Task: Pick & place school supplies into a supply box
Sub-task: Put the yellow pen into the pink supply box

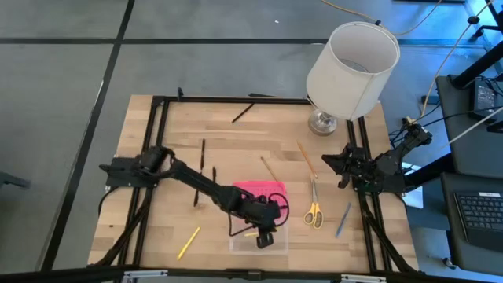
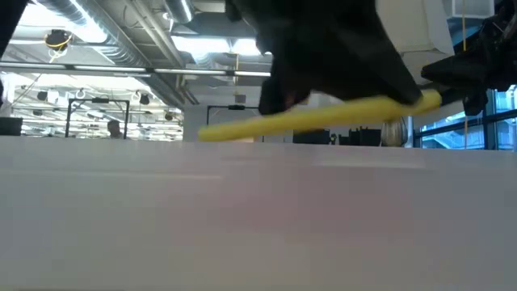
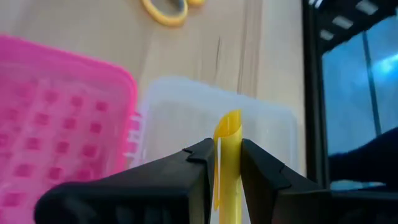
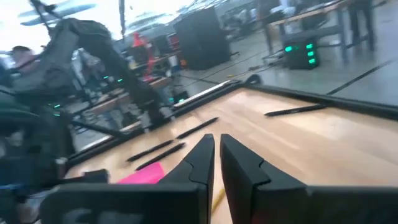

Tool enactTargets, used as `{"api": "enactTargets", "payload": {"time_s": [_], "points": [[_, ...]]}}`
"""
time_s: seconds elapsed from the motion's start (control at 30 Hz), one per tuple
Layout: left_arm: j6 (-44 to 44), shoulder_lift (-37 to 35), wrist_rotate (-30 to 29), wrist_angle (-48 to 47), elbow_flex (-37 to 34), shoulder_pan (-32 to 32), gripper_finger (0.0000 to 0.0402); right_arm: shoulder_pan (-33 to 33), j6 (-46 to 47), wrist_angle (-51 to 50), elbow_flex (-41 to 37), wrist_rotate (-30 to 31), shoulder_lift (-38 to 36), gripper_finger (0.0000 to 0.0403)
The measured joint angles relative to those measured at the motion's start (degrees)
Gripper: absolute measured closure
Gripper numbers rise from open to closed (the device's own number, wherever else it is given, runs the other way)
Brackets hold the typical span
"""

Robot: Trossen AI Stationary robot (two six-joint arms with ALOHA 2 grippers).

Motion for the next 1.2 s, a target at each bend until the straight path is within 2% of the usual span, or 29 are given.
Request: {"api": "enactTargets", "payload": {"time_s": [0.13, 0.3, 0.53, 0.67, 0.97, 1.2], "points": [[-1.67, 1.59, 1.15, -2.96, 1.12, -0.73, 0.0354, -0.02, 0.01, 0.33, 0.02, -2.67, 0.02, 0.0369], [-2.44, 2.77, 1.13, -7.34, 1.07, -1.47, 0.0354, -0.01, 0.04, 0.39, 0.01, -2.7, 0.02, 0.0369], [2.75, 3.56, 0.64, -10.36, 0.99, -1.66, 0.0353, -0.01, 3.02, 0.41, 0.02, -3.02, 0.02, 0.0369], [2.29, 3.54, 0.63, -11.14, 0.47, -1.46, 0.0353, -0.01, 3.04, 0.67, 0.02, -5.94, 0.02, 0.0369], [2.04, 3.54, 0.51, -10.89, 0.49, -1.23, 0.0352, -0.02, 3.19, 1.64, 0.02, -17.31, 0.02, 0.0369], [1.38, 3.54, 0.52, -10.85, 0.49, -1.25, 0.0338, -0.02, 6.05, 1.76, 0.02, -19.28, 0.04, 0.0369]]}}
